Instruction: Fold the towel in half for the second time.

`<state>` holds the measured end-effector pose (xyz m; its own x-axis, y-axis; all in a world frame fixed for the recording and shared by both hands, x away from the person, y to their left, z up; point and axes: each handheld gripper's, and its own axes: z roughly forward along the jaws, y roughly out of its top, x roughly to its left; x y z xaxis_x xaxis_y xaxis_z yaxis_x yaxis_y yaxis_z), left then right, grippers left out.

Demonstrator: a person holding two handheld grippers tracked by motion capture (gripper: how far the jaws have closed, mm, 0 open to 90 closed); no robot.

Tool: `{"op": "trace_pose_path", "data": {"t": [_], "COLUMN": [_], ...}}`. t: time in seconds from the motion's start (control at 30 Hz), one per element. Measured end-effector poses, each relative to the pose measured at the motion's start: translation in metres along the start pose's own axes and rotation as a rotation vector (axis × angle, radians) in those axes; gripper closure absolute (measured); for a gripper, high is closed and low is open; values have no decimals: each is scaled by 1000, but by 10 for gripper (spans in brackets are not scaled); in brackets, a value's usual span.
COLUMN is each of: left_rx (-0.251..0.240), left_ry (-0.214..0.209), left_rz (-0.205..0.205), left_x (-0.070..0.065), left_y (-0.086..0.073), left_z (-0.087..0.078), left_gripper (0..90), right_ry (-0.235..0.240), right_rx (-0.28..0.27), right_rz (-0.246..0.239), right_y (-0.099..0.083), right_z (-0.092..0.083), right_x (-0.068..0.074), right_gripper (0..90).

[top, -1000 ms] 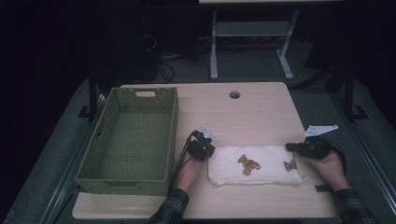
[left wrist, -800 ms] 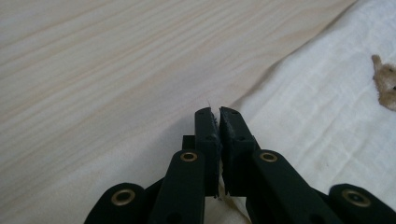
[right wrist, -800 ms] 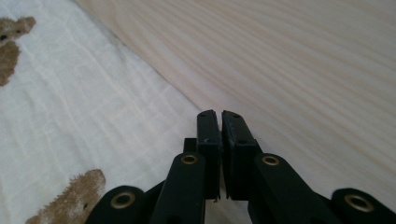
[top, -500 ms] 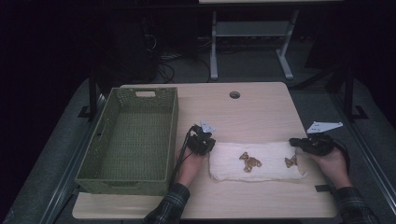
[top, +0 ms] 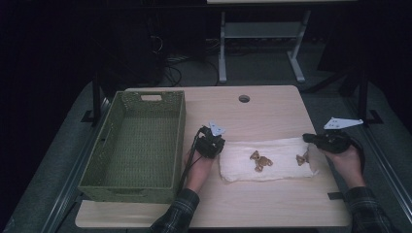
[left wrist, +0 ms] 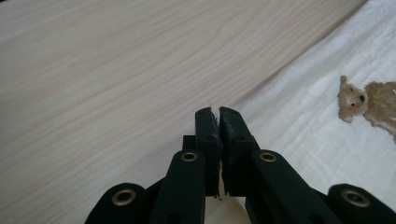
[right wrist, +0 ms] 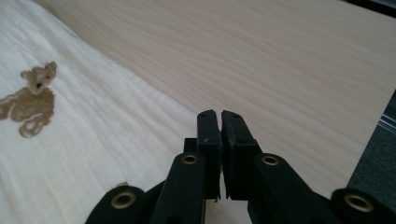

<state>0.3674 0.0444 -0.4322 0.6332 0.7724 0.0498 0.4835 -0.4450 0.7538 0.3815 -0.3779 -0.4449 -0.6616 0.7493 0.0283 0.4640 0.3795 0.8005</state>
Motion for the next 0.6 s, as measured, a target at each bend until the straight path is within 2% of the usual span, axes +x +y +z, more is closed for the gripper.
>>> {"op": "trace_pose_path", "data": {"t": [0.13,0.3,0.6], "left_rx": [-31,-56,-62], "left_ry": [11,5,-10], "left_rz": [-7,-11,-19], "left_x": [2,2,-2], "left_y": [4,3,-7], "left_z": [-7,-16,-26], "left_gripper": [864,863,863], "right_ry": [3,17,57], "right_rx": [-29,-51,-67], "right_rz": [6,-2,-7], "right_y": [5,6,-1], "right_z": [-4,-10,-20], "right_x": [0,3,13], "right_gripper": [864,864,863]}}
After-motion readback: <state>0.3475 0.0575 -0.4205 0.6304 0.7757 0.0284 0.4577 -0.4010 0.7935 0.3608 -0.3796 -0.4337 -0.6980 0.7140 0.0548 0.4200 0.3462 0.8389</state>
